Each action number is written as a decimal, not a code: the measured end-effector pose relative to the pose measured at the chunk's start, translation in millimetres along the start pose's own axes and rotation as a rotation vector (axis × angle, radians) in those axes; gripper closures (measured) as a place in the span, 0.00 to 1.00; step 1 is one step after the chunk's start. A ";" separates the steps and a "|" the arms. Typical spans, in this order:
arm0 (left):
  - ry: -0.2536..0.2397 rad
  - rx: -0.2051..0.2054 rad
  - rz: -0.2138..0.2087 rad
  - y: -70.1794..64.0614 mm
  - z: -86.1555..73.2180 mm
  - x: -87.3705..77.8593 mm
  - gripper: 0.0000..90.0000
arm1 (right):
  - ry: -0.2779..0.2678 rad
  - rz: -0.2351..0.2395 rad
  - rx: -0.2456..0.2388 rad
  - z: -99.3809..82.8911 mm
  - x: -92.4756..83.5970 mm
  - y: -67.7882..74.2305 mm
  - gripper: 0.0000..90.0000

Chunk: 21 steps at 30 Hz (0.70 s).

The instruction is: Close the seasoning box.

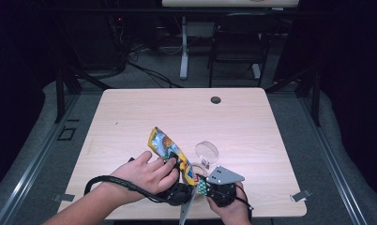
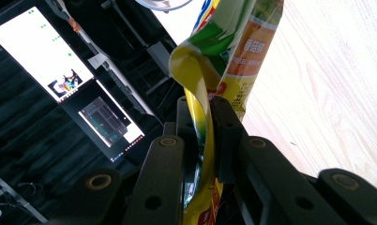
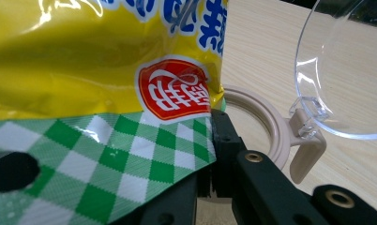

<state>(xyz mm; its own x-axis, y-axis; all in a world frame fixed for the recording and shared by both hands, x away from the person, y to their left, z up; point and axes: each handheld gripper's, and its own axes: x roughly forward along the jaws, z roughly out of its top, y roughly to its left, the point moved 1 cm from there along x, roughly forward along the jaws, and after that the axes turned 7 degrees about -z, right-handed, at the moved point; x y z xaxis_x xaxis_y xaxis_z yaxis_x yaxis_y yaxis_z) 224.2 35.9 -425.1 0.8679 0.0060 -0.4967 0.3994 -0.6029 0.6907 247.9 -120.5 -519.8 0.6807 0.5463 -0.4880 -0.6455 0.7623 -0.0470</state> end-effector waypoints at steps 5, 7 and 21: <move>0.005 0.000 -0.008 0.2 0.3 -0.2 0.93 | 0.000 0.003 0.000 -0.1 0.2 -0.2 0.99; 0.001 0.000 0.000 0.0 0.3 0.0 0.93 | -0.001 0.001 0.001 -0.1 0.2 0.0 0.99; 0.002 0.000 -0.003 0.7 0.6 0.0 0.93 | -0.003 0.002 0.003 0.1 0.5 0.2 0.99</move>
<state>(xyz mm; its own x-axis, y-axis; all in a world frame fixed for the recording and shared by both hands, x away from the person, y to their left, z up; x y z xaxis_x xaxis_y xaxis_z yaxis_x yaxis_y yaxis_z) 224.3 35.0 -425.0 0.8672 0.0091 -0.4978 0.4019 -0.6031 0.6890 248.1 -120.0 -519.9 0.6804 0.5488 -0.4857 -0.6460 0.7621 -0.0437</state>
